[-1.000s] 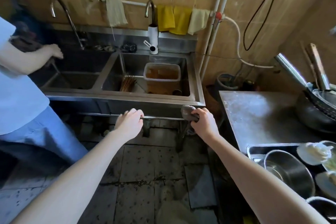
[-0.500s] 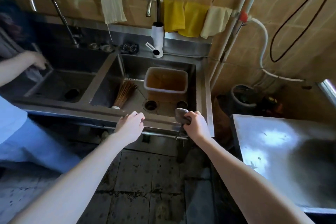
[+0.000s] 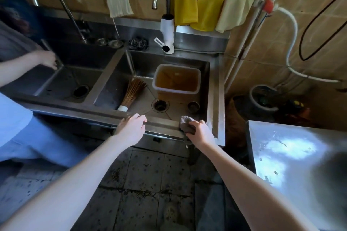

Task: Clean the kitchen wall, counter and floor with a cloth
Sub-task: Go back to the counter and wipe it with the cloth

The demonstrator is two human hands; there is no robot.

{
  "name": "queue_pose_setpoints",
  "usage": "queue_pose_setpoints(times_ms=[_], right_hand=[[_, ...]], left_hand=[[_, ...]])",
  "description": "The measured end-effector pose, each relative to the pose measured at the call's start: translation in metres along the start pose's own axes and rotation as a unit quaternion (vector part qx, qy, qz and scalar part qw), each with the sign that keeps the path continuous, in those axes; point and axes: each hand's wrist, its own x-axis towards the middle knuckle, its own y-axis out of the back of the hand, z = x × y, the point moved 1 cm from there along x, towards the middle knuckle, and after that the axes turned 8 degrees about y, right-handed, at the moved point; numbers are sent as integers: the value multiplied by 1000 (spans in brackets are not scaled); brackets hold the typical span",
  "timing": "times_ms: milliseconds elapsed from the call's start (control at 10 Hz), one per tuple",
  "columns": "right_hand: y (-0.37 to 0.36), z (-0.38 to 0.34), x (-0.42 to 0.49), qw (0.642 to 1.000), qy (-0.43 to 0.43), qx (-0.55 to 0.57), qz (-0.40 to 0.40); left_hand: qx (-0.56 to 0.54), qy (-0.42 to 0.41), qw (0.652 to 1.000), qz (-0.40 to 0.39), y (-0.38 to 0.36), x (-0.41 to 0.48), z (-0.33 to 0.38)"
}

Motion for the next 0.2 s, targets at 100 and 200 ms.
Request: queue_pose_setpoints(times_ms=[100, 200], right_hand=[[5, 1, -2, 1000, 6, 1, -8], [18, -3, -1, 1000, -7, 8, 27]], left_hand=[[8, 1, 1000, 5, 8, 3, 4], [18, -7, 1000, 22, 19, 8, 11]])
